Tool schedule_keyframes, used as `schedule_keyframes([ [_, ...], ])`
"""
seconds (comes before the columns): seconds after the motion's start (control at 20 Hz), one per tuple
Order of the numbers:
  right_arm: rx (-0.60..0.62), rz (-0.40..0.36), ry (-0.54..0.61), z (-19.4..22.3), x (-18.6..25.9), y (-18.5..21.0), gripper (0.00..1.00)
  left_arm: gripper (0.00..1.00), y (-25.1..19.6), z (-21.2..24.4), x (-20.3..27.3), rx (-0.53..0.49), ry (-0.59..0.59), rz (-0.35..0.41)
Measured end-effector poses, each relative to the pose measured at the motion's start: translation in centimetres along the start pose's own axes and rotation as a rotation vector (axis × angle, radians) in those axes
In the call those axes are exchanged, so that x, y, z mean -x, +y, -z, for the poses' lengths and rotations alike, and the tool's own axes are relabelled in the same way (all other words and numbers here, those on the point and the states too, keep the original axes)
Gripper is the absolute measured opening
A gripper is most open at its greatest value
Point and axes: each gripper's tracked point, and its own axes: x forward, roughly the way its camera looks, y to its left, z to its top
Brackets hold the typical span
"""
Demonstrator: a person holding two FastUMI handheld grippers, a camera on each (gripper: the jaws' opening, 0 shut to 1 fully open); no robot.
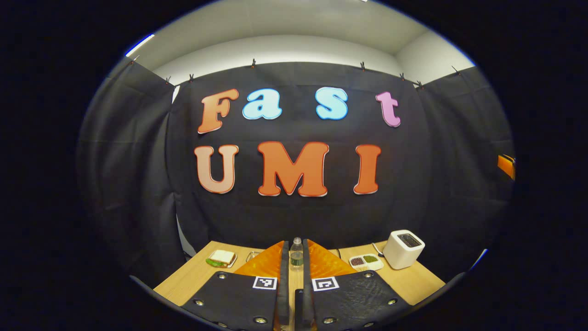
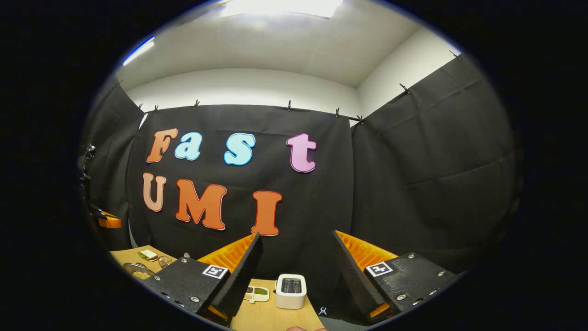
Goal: First push the handle of the pot to place it horizontally, then grasp the pot with both hands and set it on the induction cooktop.
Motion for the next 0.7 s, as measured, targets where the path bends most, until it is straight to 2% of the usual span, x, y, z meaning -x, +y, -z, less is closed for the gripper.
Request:
schedule_keyframes([
  [0.25,-0.012,-0.015,0.015,1.2,-0.3,-0.1,0.93,0.03,0.7,6.6,0.3,-0.018,0.207,-0.024],
  [0.45,-0.011,-0.023,0.029,2.0,-0.6,0.7,0.93,0.04,1.6,12.5,1.2,-0.022,0.396,-0.01],
  [0.7,-0.044,-0.035,0.061,3.4,-1.2,3.7,0.93,0.04,3.6,18.9,2.6,-0.056,0.599,0.015],
])
